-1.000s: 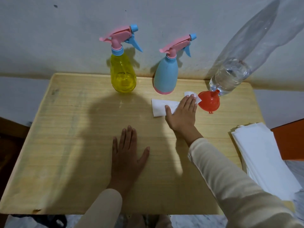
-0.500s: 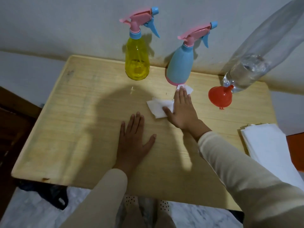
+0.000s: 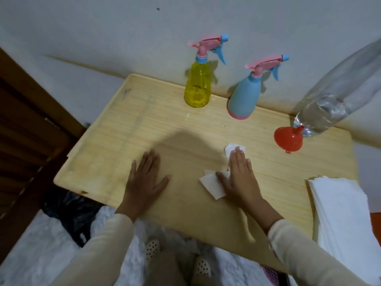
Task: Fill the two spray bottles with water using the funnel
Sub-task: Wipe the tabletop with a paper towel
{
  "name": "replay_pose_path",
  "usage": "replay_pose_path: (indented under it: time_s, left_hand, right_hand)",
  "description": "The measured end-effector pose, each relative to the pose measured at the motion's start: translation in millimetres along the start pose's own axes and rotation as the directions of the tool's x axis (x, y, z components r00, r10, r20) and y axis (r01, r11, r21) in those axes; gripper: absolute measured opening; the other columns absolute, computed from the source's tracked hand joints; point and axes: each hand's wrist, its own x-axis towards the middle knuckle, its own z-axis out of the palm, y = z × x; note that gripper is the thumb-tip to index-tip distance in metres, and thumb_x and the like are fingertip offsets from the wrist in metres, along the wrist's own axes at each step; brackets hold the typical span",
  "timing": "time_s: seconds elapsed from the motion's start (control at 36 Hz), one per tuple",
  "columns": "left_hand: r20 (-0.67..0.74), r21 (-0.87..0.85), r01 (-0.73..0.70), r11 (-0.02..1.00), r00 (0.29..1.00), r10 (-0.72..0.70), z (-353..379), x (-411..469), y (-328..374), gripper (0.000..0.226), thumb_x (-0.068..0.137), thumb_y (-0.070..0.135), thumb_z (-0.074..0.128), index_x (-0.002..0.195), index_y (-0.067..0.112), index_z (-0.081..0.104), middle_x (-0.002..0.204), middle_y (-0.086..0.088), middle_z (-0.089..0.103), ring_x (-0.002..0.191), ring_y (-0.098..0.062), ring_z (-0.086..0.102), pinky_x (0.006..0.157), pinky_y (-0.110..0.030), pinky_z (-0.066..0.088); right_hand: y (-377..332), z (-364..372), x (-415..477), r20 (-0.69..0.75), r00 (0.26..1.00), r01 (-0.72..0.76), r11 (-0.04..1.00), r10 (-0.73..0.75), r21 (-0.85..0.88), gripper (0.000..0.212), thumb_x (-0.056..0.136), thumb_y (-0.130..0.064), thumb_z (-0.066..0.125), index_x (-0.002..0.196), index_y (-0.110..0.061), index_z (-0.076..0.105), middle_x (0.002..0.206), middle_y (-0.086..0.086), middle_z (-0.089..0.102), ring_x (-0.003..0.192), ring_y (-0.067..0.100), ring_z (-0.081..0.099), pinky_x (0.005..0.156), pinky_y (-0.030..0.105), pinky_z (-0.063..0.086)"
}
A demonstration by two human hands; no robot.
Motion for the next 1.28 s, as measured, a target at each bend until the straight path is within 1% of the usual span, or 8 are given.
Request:
replay_pose_path:
  time_s: [0.11,0.22,0.39,0.5,0.72,0.86,1.11,1.28]
  left_hand:
    - [0.074,0.060,0.158,0.986,0.984,-0.162,-15.5,8.4,-42.7,0.111,0.071,0.087,-0.001,0.152,0.012,0.014,0.160,-0.005,0.004,0.147,-0.022,0.005,0.115,-0.053,0.006]
    - [0.098,0.084,0.303,0.949,0.945,-0.311,-34.2,17.9,-81.4,0.103,0.076,0.085,0.015,0.152,0.018,-0.001,0.160,0.002,-0.010,0.147,-0.015,-0.011,0.117,-0.050,-0.004]
    - [0.116,0.127,0.132,0.983,0.982,-0.146,-49.2,45.9,-127.2,0.101,0.074,0.080,0.007,0.152,0.016,0.001,0.160,0.000,-0.005,0.147,-0.015,-0.007,0.117,-0.048,-0.002]
    - [0.105,0.023,0.059,0.998,0.993,-0.061,-46.6,56.3,-140.7,0.109,0.069,0.089,0.002,0.152,0.019,-0.001,0.158,0.006,-0.009,0.142,-0.004,-0.012,0.116,-0.040,-0.010]
    - [0.094,-0.013,-0.061,0.998,0.994,0.062,-52.5,73.6,-166.2,0.109,0.068,0.089,0.005,0.150,0.018,-0.008,0.156,0.006,-0.016,0.142,-0.005,-0.020,0.115,-0.030,-0.017]
    - [0.088,-0.048,-0.081,0.996,0.992,0.085,-51.7,73.9,-165.3,0.103,0.075,0.081,0.025,0.150,0.018,-0.005,0.157,0.006,-0.012,0.143,-0.005,-0.017,0.115,-0.029,-0.019]
    - [0.082,-0.054,-0.089,0.995,0.992,0.094,-50.2,73.6,-167.9,0.102,0.078,0.083,0.016,0.152,0.014,0.007,0.160,0.000,0.002,0.145,-0.010,-0.005,0.117,-0.032,-0.010]
    - [0.082,-0.043,-0.093,0.995,0.992,0.096,-49.4,75.1,-167.2,0.101,0.079,0.081,0.019,0.152,0.012,0.009,0.160,-0.002,0.003,0.147,-0.012,-0.003,0.118,-0.035,-0.007]
  right_hand:
    - [-36.7,11.1,21.1,-0.086,0.980,-0.180,0.983,0.182,0.031,0.094,0.088,-0.067,0.028,0.149,-0.001,0.000,0.158,0.017,-0.005,0.147,0.026,-0.008,0.114,0.034,-0.010]
    - [-64.8,22.5,33.1,-0.138,0.910,-0.377,0.918,0.392,0.119,0.091,0.090,-0.064,0.027,0.148,0.001,0.001,0.158,0.018,-0.003,0.147,0.027,-0.008,0.116,0.037,-0.009]
    - [-113.2,33.4,63.3,-0.179,0.795,-0.541,0.811,0.579,0.222,0.090,0.091,-0.058,0.033,0.148,0.004,0.002,0.157,0.022,0.000,0.147,0.028,-0.006,0.118,0.038,-0.007]
    - [-169.0,42.9,99.8,-0.182,0.810,-0.513,0.824,0.557,0.241,0.089,0.092,-0.058,0.033,0.147,0.005,0.002,0.157,0.021,-0.001,0.147,0.028,-0.005,0.118,0.037,-0.005]
    - [-253.9,45.0,192.5,-0.162,0.887,-0.396,0.892,0.433,0.216,0.088,0.093,-0.058,0.028,0.148,0.004,0.000,0.158,0.020,-0.004,0.147,0.028,-0.008,0.118,0.036,-0.007]
    - [-252.9,39.4,196.8,-0.137,0.928,-0.311,0.922,0.347,0.230,0.085,0.094,-0.058,0.026,0.148,0.003,-0.001,0.158,0.019,-0.006,0.147,0.025,-0.009,0.118,0.036,-0.007]
    - [-251.5,55.3,148.2,-0.141,0.926,-0.341,0.936,0.350,0.083,0.101,0.082,-0.076,0.016,0.148,-0.004,-0.008,0.158,0.012,-0.012,0.145,0.019,-0.018,0.111,0.035,-0.025]
    - [-260.7,53.6,164.2,-0.128,0.922,-0.355,0.930,0.366,0.099,0.099,0.086,-0.073,0.021,0.148,-0.002,-0.009,0.158,0.011,-0.015,0.144,0.018,-0.021,0.113,0.039,-0.021]
